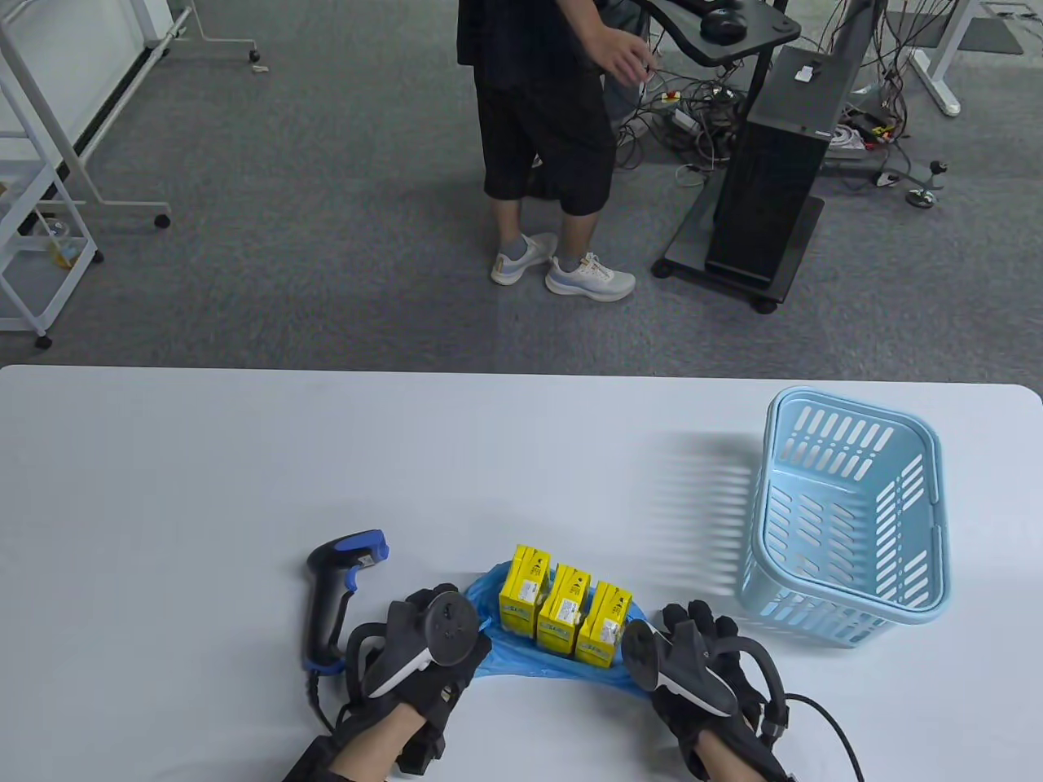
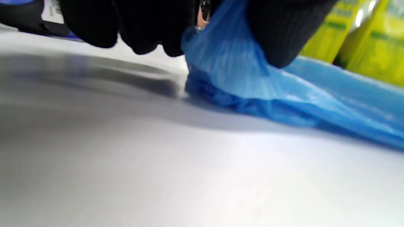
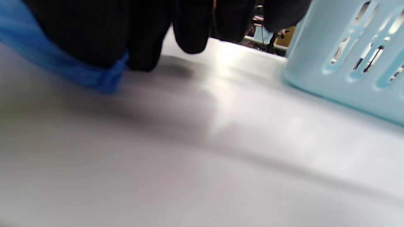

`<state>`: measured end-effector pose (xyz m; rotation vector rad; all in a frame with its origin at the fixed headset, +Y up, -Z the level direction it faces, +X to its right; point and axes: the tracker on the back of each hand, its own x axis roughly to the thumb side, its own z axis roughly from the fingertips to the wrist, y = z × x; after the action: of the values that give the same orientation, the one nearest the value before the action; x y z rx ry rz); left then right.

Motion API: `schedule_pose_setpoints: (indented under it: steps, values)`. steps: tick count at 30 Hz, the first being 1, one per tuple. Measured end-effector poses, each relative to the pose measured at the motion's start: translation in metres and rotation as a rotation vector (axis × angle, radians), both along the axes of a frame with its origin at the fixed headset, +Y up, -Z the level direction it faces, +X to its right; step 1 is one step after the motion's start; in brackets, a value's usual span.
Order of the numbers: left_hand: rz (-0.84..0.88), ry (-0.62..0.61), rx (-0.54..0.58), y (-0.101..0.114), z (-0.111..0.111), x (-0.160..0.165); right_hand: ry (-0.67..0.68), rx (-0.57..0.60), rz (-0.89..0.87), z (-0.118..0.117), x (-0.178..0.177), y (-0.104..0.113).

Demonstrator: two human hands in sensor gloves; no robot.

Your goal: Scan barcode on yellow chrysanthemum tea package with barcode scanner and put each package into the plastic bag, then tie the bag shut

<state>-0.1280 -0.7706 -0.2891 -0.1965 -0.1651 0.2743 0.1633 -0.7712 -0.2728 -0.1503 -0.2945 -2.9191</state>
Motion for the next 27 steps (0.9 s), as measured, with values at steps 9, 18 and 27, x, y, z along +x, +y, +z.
schedule_pose_setpoints:
  steps: [9,18,27]
  values:
    - [0.343,0.044,-0.014,0.028,-0.005,-0.015,-0.016,0.218,-0.225,0.013,0.023,0.044]
    - [0.692,0.025,-0.091,0.046,-0.007,-0.024,-0.015,0.452,-0.542,0.029,0.038,0.081]
    - [0.916,0.010,-0.049,0.069,-0.004,-0.036,-0.009,0.513,-0.723,0.036,0.042,0.099]
